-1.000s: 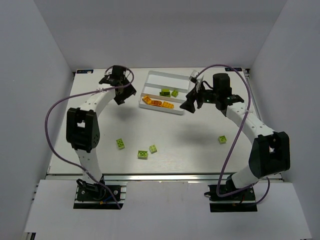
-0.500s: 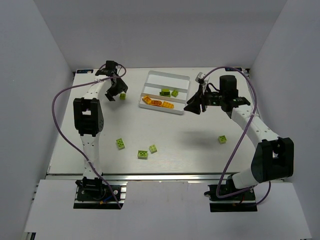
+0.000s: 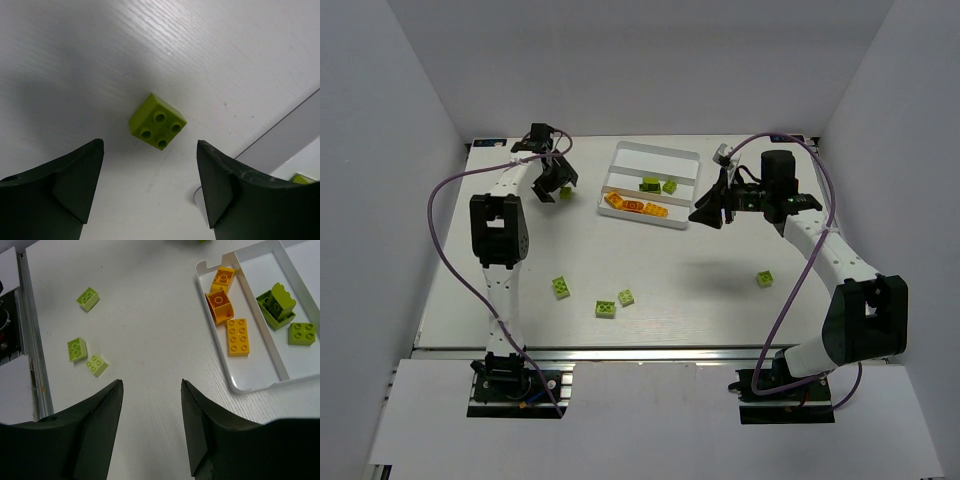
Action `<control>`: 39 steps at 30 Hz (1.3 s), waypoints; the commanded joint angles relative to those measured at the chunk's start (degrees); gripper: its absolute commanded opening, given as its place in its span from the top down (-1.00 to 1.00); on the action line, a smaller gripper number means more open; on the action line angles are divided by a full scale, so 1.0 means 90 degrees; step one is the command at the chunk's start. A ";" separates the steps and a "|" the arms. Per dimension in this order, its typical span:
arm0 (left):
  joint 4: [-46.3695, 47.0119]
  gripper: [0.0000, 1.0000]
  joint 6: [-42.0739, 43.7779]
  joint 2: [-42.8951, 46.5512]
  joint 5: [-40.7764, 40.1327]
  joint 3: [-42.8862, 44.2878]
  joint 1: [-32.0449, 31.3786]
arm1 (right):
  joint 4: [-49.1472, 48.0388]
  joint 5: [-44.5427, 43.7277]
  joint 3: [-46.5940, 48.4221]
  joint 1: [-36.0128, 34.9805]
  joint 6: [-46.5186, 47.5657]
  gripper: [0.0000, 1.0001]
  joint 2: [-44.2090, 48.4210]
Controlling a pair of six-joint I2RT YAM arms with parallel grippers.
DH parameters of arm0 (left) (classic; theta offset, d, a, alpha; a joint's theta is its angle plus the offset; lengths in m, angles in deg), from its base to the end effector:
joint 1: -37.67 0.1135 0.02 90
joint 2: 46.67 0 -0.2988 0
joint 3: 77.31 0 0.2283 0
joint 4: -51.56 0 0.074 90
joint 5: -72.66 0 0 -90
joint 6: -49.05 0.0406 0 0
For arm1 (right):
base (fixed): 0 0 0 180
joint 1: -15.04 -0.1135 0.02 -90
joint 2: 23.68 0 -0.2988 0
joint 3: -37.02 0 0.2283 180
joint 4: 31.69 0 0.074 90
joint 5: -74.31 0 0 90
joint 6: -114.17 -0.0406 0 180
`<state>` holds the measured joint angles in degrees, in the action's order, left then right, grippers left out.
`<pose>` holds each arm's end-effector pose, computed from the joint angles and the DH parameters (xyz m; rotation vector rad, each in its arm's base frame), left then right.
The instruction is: Sort the legos into containers by color
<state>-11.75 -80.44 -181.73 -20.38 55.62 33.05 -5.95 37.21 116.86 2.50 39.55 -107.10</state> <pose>0.5058 -0.0387 0.2119 -0.8301 2.5908 -0.1555 0.2853 0.0966 0.3478 -0.9956 1.7110 0.9177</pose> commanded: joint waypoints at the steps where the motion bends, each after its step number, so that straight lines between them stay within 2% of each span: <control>1: 0.0117 -0.69 -0.0143 -0.0041 0.0183 0.0371 -0.0004 | 0.0005 0.0118 -0.0058 0.0016 -0.0039 -0.12 0.0138; 7: 0.0214 -0.64 -0.0544 -0.0198 0.0221 0.0380 -0.0004 | 0.0103 0.0030 -0.0029 0.0035 -0.0019 -0.12 0.0206; 14: 0.0058 -0.43 -0.0613 -0.0549 0.0251 0.0829 -0.0063 | 0.0132 -0.0058 -0.0136 0.0074 0.0010 -0.11 0.0323; 16: 0.0078 -0.28 -0.0613 -0.0559 0.0280 0.0820 -0.0063 | 0.0113 -0.0058 -0.0146 0.0055 -0.0038 -0.11 0.0343; 25: 0.0039 -0.07 -0.0437 -0.0549 0.0329 0.0693 -0.0121 | 0.0063 -0.0058 -0.0107 0.0055 -0.0087 -0.10 0.0333; 27: 0.0058 0.07 -0.0349 -0.0501 0.0329 0.0557 -0.0121 | 0.0063 -0.0048 -0.0117 0.0055 -0.0097 -0.10 0.0343; 28: 0.0116 0.21 -0.0291 -0.0433 0.0542 0.0489 -0.0121 | 0.0054 -0.0048 -0.0136 0.0065 -0.0087 -0.10 0.0343; 33: 0.0458 0.51 0.0060 -0.0033 0.0787 0.0117 -0.0121 | 0.0142 -0.0068 -0.0166 0.0065 -0.0019 -0.09 0.0392; 36: 0.0780 0.60 0.0324 0.0492 0.1031 -0.0175 -0.0121 | 0.0210 -0.0097 -0.0214 0.0074 0.0020 -0.09 0.0440; 39: 0.1326 0.62 0.0354 0.1234 0.1324 -0.0867 -0.0121 | 0.0220 -0.0116 -0.0244 0.0055 0.0001 -0.09 0.0440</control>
<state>-4.34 -79.45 -181.27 -12.47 51.07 32.44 -4.09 36.03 115.00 2.72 39.39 -105.15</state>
